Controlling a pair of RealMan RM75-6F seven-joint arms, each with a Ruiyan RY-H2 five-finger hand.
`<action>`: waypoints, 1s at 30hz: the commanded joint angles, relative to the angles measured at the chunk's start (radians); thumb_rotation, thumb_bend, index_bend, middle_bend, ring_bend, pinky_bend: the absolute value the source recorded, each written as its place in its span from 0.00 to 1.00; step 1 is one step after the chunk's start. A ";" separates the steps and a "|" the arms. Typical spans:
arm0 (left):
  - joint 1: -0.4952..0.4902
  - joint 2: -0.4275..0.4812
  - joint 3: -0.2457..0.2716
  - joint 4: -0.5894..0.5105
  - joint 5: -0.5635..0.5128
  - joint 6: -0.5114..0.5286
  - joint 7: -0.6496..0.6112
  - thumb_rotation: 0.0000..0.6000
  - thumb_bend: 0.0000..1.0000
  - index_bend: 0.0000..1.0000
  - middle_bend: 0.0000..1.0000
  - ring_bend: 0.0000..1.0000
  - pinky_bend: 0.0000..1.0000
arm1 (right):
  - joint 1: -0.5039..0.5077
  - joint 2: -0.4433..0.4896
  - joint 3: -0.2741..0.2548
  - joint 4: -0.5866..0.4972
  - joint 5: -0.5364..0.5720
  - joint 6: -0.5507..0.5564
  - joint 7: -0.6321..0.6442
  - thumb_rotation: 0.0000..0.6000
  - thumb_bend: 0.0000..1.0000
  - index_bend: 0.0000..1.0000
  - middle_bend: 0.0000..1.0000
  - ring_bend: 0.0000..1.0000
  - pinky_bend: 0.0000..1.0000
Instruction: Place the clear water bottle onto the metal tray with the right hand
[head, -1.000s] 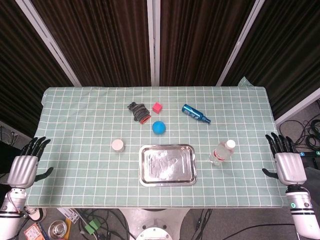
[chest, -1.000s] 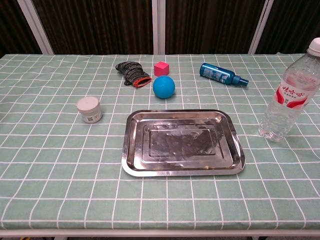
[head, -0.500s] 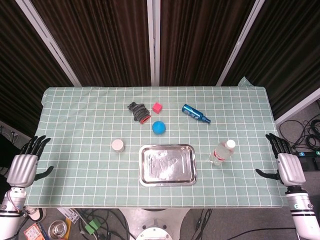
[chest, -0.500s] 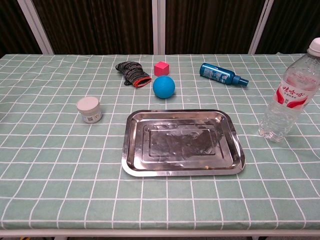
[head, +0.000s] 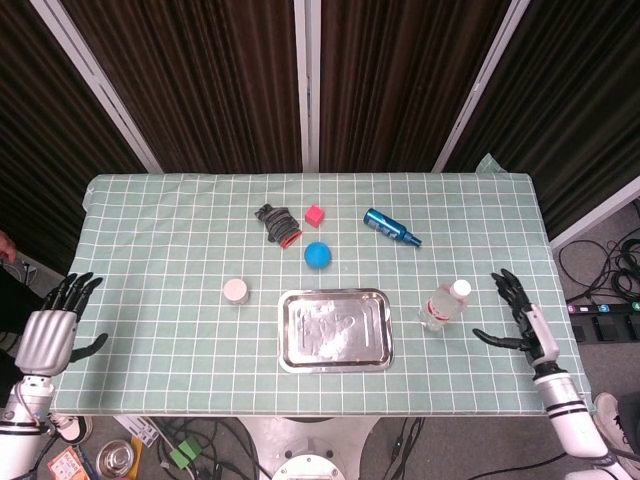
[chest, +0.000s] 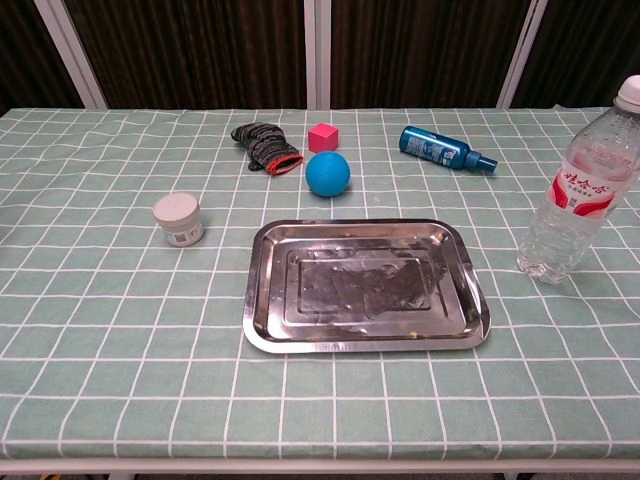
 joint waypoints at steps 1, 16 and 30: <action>-0.002 0.001 -0.003 0.003 -0.001 0.000 -0.003 1.00 0.23 0.16 0.18 0.09 0.19 | 0.031 -0.042 0.003 0.036 -0.017 -0.021 -0.001 1.00 0.00 0.00 0.07 0.00 0.00; -0.003 0.002 0.000 0.023 0.002 -0.002 -0.023 1.00 0.23 0.16 0.18 0.09 0.19 | 0.135 -0.150 0.039 0.117 0.038 -0.131 -0.076 1.00 0.00 0.13 0.21 0.03 0.04; 0.001 0.006 0.002 0.017 0.002 0.004 -0.025 1.00 0.23 0.16 0.18 0.09 0.19 | 0.153 -0.149 0.091 0.062 0.105 -0.123 -0.227 1.00 0.12 0.70 0.50 0.30 0.30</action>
